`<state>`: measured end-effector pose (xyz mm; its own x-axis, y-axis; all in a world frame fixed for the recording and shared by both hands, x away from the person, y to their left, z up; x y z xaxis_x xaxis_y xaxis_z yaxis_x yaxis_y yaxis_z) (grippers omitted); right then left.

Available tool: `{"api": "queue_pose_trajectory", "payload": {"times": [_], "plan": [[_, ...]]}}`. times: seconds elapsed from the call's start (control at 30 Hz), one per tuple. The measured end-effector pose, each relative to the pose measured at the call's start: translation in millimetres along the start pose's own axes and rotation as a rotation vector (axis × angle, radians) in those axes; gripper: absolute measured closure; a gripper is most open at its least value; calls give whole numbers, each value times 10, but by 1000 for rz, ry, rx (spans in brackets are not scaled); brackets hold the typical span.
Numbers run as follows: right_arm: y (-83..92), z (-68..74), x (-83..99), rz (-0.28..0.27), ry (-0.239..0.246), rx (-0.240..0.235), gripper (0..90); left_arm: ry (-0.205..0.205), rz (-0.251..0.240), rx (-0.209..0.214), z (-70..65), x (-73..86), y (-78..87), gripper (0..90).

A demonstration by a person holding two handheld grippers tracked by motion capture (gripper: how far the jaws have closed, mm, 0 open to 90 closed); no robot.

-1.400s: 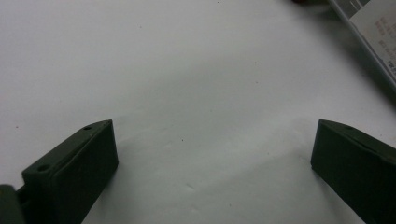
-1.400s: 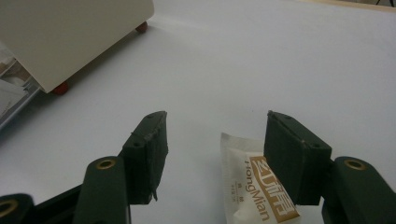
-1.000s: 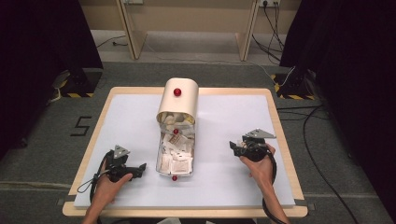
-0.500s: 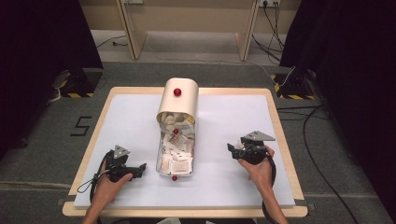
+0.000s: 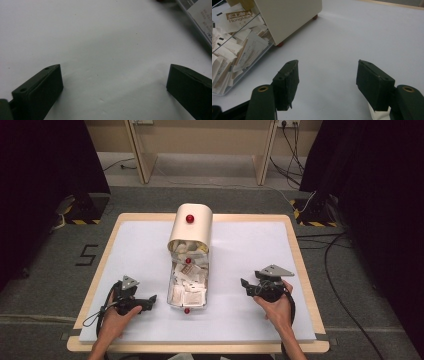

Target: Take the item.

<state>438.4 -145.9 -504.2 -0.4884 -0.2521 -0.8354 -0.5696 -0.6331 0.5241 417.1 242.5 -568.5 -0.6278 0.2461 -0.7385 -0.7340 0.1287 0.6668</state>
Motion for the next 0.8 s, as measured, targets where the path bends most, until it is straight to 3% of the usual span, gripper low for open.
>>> {"api": "queue_pose_trajectory", "payload": {"times": [0.8], "plan": [[139,103,210,17,2,-14,348,0,0,-1,-1,0,0,1]]}}
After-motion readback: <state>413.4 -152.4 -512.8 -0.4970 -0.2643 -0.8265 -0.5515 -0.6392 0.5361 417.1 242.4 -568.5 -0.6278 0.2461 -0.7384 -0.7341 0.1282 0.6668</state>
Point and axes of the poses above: each handheld gripper's, and its own axes: y roughly backward along the jaws, x roughly out of its underside, z roughly to its left, the point moved 8 cm from there along -y, roughly forward along the jaws, and after that the axes turned 11 degrees about -x, right-handed, at the moved point
